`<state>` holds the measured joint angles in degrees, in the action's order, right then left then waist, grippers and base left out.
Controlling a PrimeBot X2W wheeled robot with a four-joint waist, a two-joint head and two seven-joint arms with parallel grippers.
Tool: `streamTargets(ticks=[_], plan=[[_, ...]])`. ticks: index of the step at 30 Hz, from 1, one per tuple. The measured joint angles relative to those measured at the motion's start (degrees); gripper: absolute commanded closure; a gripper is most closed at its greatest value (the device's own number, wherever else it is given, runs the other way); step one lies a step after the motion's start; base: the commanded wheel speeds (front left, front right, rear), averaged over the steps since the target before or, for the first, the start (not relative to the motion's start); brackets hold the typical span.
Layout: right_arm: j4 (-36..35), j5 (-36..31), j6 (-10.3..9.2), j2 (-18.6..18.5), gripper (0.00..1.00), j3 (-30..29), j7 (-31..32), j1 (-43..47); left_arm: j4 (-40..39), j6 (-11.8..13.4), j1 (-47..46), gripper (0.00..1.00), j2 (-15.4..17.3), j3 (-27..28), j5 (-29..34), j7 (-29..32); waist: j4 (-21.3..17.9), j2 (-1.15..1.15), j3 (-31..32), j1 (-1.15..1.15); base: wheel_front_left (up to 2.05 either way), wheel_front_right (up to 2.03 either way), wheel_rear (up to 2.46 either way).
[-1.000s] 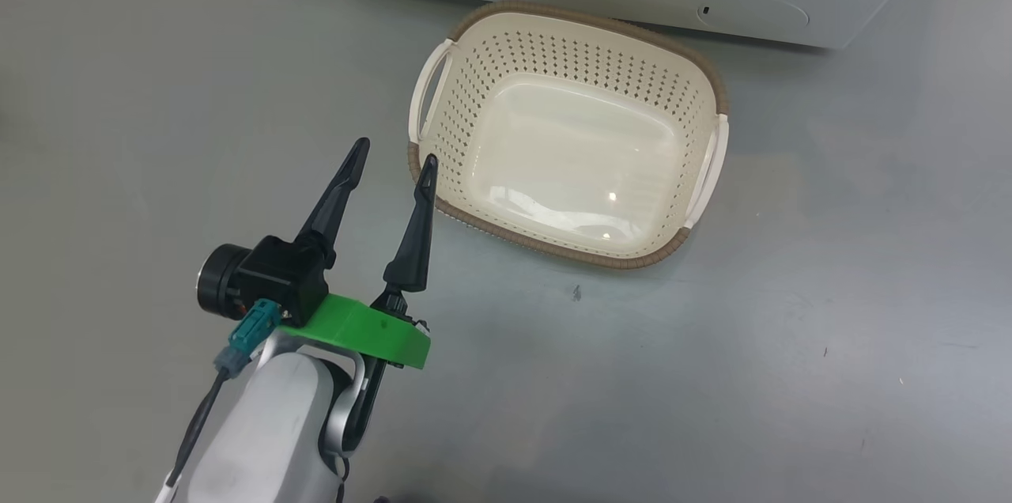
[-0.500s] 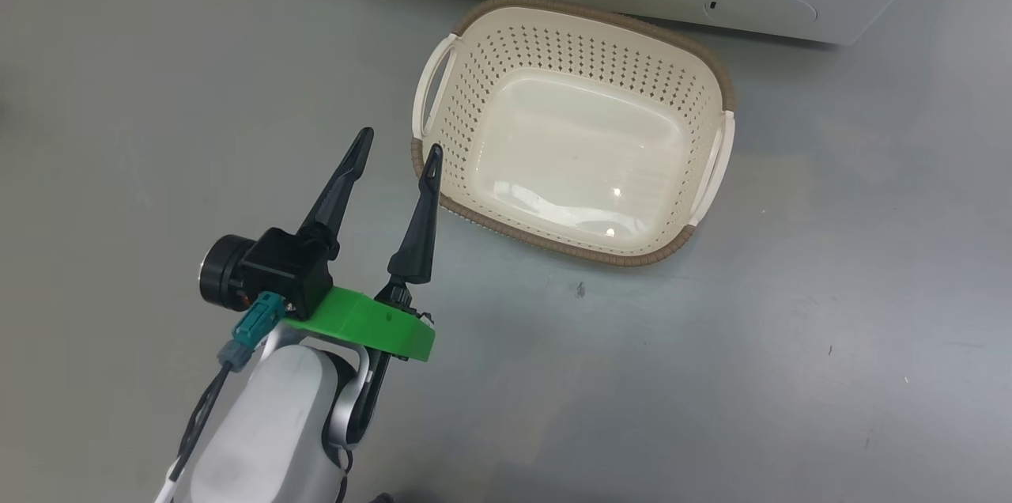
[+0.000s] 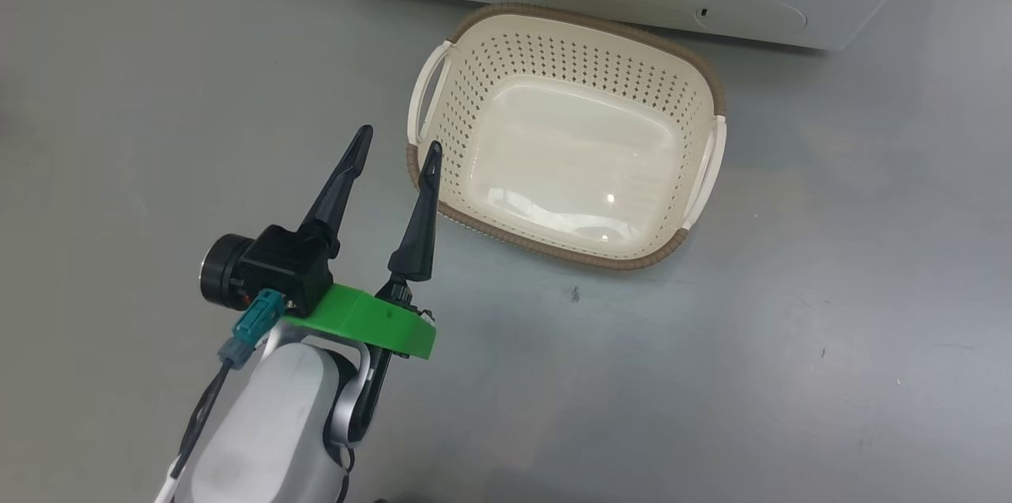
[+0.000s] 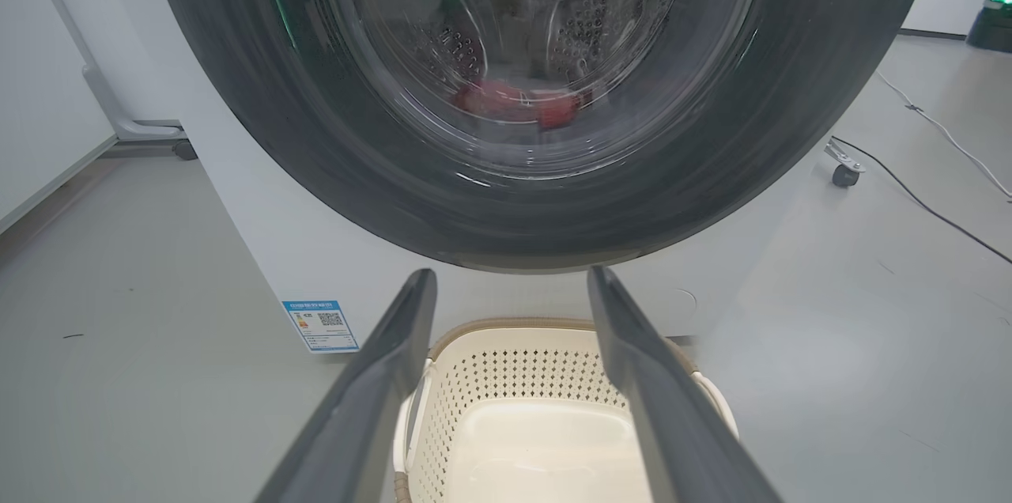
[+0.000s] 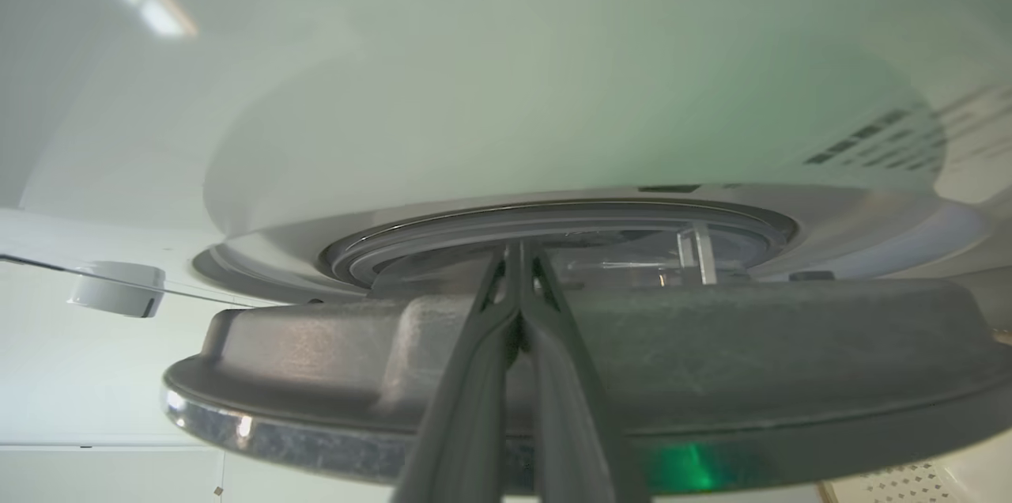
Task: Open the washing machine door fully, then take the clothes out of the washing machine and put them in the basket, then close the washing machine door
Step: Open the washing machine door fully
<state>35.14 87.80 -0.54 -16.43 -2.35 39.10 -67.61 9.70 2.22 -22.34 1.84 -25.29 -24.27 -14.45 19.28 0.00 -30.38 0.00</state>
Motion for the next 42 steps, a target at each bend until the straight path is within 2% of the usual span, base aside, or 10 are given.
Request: streamTargets(ticks=[6, 9, 16, 21, 36, 42], plan=[[0.40, 0.92, 0.51, -0.24, 1.00, -0.02, 2.23, 0.19, 0.43, 0.00, 0.00, 0.00, 0.00, -0.18, 0.00, 0.00, -0.30, 0.00, 0.45, 0.00, 0.00, 0.00, 0.00], [0.56, 1.53, 1.56, -0.13, 1.00, 0.16, 3.56, 0.98, 0.76, 0.11, 0.00, 0.00, 0.00, -0.19, 0.00, 0.00, -0.49, 0.00, 0.80, 0.00, 0.00, 0.00, 0.00], [0.55, 2.90, 1.56, -0.08, 1.00, 0.69, 6.61, 1.93, 0.79, 0.33, 0.00, 0.00, 0.00, -0.59, 0.00, 0.00, -1.08, 0.00, 1.49, 0.00, 0.00, 0.00, 0.00], [0.55, 3.44, 2.45, 0.24, 1.00, 1.12, 8.22, 3.54, 1.01, 0.33, 0.00, 0.00, 0.00, -0.60, 0.00, 0.00, -1.51, 0.00, 2.25, 0.00, 0.00, 0.00, 0.00], [1.55, 4.93, 4.04, 3.04, 1.00, 2.50, 11.77, 11.29, 3.02, 0.32, 0.59, 0.00, 0.00, -0.63, 0.16, 0.00, -2.30, 0.00, 7.09, 0.00, 0.00, 0.00, 0.00], [2.37, 5.98, 5.15, 5.75, 1.00, 3.01, 12.69, 15.03, 4.05, 0.32, 2.32, 0.00, 0.01, 0.05, 0.47, 0.00, -2.35, 0.00, 9.46, 0.00, 0.00, 0.00, 0.00]])
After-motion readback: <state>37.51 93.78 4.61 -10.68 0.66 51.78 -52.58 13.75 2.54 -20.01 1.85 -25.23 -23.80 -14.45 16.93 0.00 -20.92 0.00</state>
